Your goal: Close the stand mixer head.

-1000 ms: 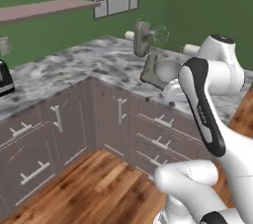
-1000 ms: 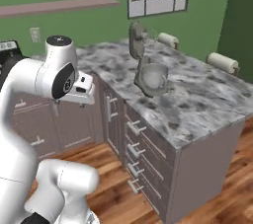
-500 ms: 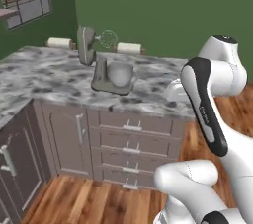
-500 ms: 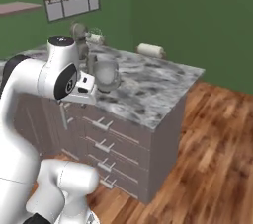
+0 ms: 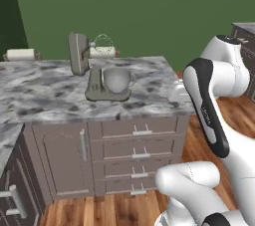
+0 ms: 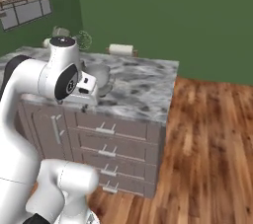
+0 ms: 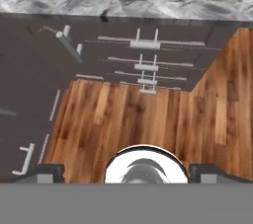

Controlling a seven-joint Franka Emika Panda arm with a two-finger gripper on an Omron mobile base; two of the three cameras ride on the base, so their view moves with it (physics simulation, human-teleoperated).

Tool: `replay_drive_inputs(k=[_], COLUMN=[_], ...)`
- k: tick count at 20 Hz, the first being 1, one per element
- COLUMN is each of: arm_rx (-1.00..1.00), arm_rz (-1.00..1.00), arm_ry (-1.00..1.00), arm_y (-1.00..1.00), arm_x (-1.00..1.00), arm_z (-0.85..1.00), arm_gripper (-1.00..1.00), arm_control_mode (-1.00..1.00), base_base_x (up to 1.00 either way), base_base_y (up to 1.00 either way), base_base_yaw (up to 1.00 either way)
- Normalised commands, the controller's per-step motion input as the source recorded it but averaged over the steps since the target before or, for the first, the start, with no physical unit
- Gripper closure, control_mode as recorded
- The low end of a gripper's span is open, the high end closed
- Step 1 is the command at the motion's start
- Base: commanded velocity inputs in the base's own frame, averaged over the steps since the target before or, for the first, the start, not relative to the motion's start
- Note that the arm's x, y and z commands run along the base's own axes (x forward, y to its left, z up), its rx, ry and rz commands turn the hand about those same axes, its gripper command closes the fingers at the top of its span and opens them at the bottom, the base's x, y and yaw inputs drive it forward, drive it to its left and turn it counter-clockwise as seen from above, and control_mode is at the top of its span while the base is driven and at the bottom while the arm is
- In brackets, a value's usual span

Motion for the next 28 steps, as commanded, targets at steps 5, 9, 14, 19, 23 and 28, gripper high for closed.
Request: replay_drive_inputs(k=[5, 9, 14, 19, 23, 28], arm_rx=[0.0, 0.0, 0.0, 0.0, 0.0, 0.0], arm_rz=[0.0, 0.0, 0.0, 0.0, 0.0, 0.0], arm_ry=[0.0, 0.0, 0.0, 0.0, 0.0, 0.0], arm_y=[0.0, 0.0, 0.0, 0.0, 0.0, 0.0], arm_x=[0.0, 0.0, 0.0, 0.0, 0.0, 0.0], arm_z=[0.0, 0.0, 0.0, 0.0, 0.0, 0.0], arm_gripper=[-1.0, -1.0, -1.0, -1.0, -1.0, -1.0], arm_control_mode=[1.0, 1.0, 1.0, 1.0, 1.0, 1.0], base_base_x=[0.25, 0.42, 0.51, 0.49, 0.56, 0.47], base_base_y=[0.67, 0.45, 0.41, 0.45, 0.44, 0.39], base_base_yaw=[-0.25, -0.13, -0.1, -0.09, -0.12, -0.11])
